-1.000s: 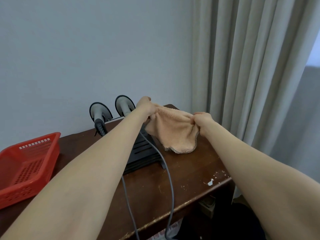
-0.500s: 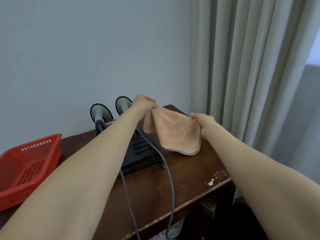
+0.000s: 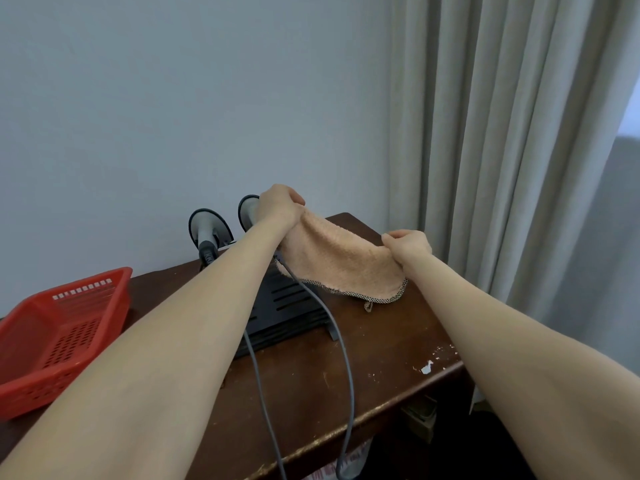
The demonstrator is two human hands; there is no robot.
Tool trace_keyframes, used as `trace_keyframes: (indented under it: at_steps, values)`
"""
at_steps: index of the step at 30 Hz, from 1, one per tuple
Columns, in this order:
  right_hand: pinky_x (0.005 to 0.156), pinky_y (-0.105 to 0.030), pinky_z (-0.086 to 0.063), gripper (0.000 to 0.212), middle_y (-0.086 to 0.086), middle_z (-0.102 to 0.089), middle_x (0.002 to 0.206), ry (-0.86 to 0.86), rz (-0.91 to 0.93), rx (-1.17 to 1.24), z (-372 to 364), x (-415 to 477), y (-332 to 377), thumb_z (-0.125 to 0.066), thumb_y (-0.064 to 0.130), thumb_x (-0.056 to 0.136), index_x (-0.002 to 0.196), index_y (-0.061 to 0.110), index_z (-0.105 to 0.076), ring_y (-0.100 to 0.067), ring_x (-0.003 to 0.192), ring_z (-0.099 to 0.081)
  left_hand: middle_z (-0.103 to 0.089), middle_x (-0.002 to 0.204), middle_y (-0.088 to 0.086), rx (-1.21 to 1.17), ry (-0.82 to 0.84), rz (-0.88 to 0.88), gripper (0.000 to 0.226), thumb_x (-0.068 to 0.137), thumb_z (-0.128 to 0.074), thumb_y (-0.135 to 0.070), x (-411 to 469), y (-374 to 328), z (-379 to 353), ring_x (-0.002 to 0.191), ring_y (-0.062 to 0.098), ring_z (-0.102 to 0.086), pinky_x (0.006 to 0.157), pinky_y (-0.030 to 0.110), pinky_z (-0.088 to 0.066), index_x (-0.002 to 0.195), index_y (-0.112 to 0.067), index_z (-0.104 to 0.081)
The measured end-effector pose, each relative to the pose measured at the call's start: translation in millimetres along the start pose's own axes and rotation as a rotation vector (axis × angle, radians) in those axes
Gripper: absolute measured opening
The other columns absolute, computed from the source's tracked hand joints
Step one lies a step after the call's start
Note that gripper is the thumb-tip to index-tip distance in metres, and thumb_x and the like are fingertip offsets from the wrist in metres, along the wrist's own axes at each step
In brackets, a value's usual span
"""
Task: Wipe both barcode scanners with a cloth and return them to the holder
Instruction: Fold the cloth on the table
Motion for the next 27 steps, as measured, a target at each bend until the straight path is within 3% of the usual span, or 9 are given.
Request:
trace_keyframes:
  at_steps: [3, 6, 9, 12, 16, 18, 20, 23, 27]
  values:
    - [0.1, -0.037, -0.046, 0.035, -0.001, -0.064, 0.114, 0.075, -0.079, 0.261, -3, -3, 5, -0.072, 0.028, 0.083, 0.115, 0.013, -0.068, -0.024, 0.112, -0.058, -0.063, 0.123, 0.0, -0.031, 0.021, 0.018, 0.023, 0.093, -0.055, -0.011, 1, 2, 0, 0.113, 0.018, -0.057, 0.079, 0.021, -0.043, 0.11, -0.015, -0.07]
    - [0.101, -0.039, -0.047, 0.031, -0.01, -0.066, 0.115, 0.165, -0.067, 0.272, -7, -3, 8, -0.074, 0.001, 0.075, 0.105, 0.009, -0.07, -0.026, 0.11, -0.06, -0.059, 0.128, 0.006, -0.096, 0.073, 0.042, 0.027, 0.092, -0.056, -0.007, 4, 3, -4, 0.118, 0.021, -0.054, 0.088, 0.023, -0.044, 0.118, -0.008, -0.064]
    - [0.092, -0.035, -0.052, 0.042, -0.01, -0.064, 0.115, 0.082, -0.027, 0.041, -10, 0, 7, -0.054, -0.009, 0.078, 0.115, 0.007, -0.067, -0.03, 0.105, -0.061, -0.053, 0.135, 0.01, -0.049, 0.125, 0.026, 0.037, 0.092, -0.05, -0.002, 3, 2, -6, 0.125, 0.024, -0.049, 0.098, 0.027, -0.042, 0.128, -0.006, -0.056]
    - [0.066, -0.029, -0.049, 0.025, -0.013, -0.063, 0.101, -0.025, -0.02, -0.094, -4, 0, 4, -0.051, 0.003, 0.083, 0.103, 0.004, -0.066, -0.03, 0.084, -0.059, -0.051, 0.138, 0.009, -0.006, 0.101, -0.01, 0.039, 0.093, -0.045, -0.001, 5, 2, -7, 0.127, 0.024, -0.048, 0.097, 0.026, -0.04, 0.13, -0.007, -0.055]
    - [0.074, -0.032, -0.051, 0.023, -0.01, -0.066, 0.102, -0.086, -0.011, -0.168, 6, -2, 4, -0.06, 0.02, 0.08, 0.099, 0.011, -0.069, -0.03, 0.087, -0.06, -0.066, 0.119, 0.008, 0.027, 0.009, -0.037, 0.023, 0.093, -0.054, -0.008, 8, 3, -3, 0.111, 0.022, -0.058, 0.078, 0.022, -0.042, 0.111, -0.007, -0.069]
    - [0.07, -0.031, -0.049, 0.019, -0.008, -0.065, 0.09, -0.094, -0.006, -0.136, 8, -3, 5, -0.065, 0.031, 0.068, 0.077, 0.015, -0.067, -0.029, 0.086, -0.058, -0.067, 0.113, 0.008, 0.073, -0.001, -0.033, 0.022, 0.091, -0.06, -0.019, 7, 2, -1, 0.104, 0.024, -0.061, 0.073, 0.028, -0.045, 0.107, -0.008, -0.071]
    - [0.059, -0.028, -0.04, 0.025, -0.004, -0.056, 0.069, -0.071, 0.021, -0.061, 10, -5, 9, -0.069, 0.033, 0.066, 0.057, 0.015, -0.054, -0.026, 0.073, -0.051, -0.066, 0.107, 0.01, 0.124, -0.017, -0.037, 0.023, 0.087, -0.062, -0.03, 7, 1, 0, 0.099, 0.028, -0.061, 0.073, 0.035, -0.05, 0.096, -0.011, -0.072]
    - [0.058, -0.031, -0.043, 0.029, -0.004, -0.055, 0.06, -0.087, 0.043, 0.096, 9, -8, 18, -0.067, 0.031, 0.071, 0.052, 0.016, -0.051, -0.025, 0.062, -0.052, -0.055, 0.071, 0.004, 0.155, -0.018, -0.04, 0.029, 0.084, -0.054, -0.028, 4, -2, 0, 0.081, 0.027, -0.056, 0.058, 0.031, -0.04, 0.057, -0.016, -0.053]
    - [0.064, -0.036, -0.057, 0.022, -0.011, -0.063, 0.076, 0.039, 0.008, 0.368, -5, -18, 36, -0.067, 0.023, 0.077, 0.06, 0.015, -0.056, -0.024, 0.066, -0.06, -0.039, 0.056, 0.001, 0.073, 0.023, -0.028, 0.036, 0.088, -0.051, -0.02, 1, -12, -1, 0.055, 0.018, -0.04, 0.045, 0.029, -0.024, 0.056, -0.014, -0.037]
Point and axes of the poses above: each hand's wrist, its own x-axis towards the middle knuckle, its own z-axis out of the back of the hand, y = z × x, the point moved 2 cm from there along x, towards the middle knuckle
